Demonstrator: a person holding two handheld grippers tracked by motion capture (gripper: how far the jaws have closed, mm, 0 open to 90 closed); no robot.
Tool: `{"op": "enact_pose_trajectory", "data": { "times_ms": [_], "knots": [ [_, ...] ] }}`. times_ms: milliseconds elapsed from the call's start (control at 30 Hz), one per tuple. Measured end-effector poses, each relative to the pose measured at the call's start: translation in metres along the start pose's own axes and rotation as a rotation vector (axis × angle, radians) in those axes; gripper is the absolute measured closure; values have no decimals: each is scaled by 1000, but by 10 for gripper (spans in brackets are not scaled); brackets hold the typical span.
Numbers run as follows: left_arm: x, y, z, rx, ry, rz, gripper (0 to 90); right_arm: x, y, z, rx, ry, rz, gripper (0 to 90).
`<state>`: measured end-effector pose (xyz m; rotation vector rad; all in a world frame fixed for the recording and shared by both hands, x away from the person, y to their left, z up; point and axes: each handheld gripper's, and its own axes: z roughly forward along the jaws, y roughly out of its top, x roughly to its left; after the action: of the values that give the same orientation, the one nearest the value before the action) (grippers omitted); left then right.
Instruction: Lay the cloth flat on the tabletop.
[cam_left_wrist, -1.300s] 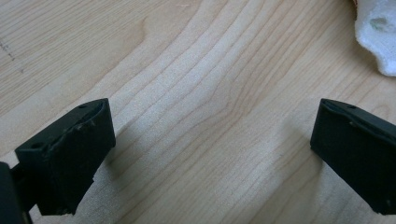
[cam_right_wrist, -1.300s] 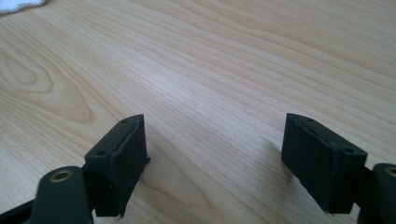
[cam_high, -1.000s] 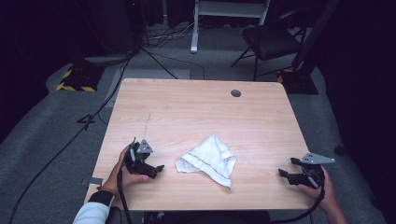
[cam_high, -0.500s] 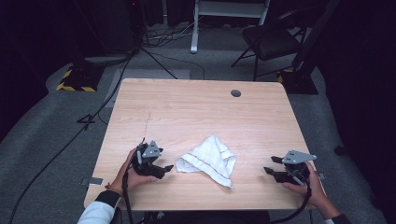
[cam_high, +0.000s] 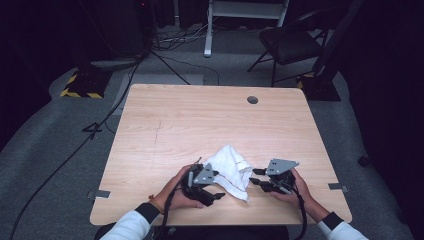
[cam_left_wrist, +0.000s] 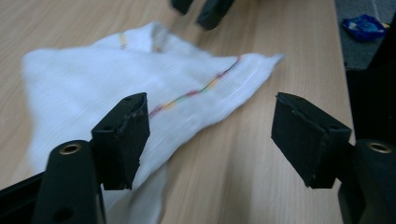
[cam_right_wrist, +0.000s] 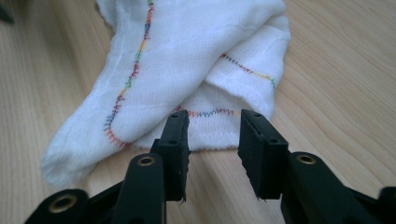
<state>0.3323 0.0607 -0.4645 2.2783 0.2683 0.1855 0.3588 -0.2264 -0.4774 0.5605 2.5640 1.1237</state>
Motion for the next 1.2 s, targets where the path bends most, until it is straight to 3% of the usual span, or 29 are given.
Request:
{"op": "enact_pose_trajectory", "data": {
  "times_ms": [67, 133, 267, 367, 433, 667, 767, 900, 1200],
  "knots": [
    [-3, 5, 6, 12, -14, 20, 312, -1, 2, 5, -2, 8, 2, 666],
    [-10, 17, 26, 29, -49, 59, 313, -3, 4, 11, -4, 7, 4, 668],
    [-13, 24, 50, 61, -98, 59, 318, -7, 4, 22, 21, 30, 22, 660],
    [-10, 23, 65, 105, -101, 80, 379, -8, 2, 28, 55, 21, 26, 645],
    [-6, 22, 68, 90, -110, 62, 430, -10, 2, 27, 58, 14, 31, 629],
    [4, 18, 58, 78, -92, 90, 791, -17, -1, 23, 75, -14, 55, 600],
    [6, 20, 48, 68, -78, 110, 878, -20, -2, 21, 89, -49, 59, 601],
    [10, 23, 33, 49, -37, 142, 888, -25, -5, 18, 101, -79, 74, 603],
    [28, 18, 7, 4, 36, 92, 890, -38, -11, 10, 129, -126, 103, 591]
  ]
}}
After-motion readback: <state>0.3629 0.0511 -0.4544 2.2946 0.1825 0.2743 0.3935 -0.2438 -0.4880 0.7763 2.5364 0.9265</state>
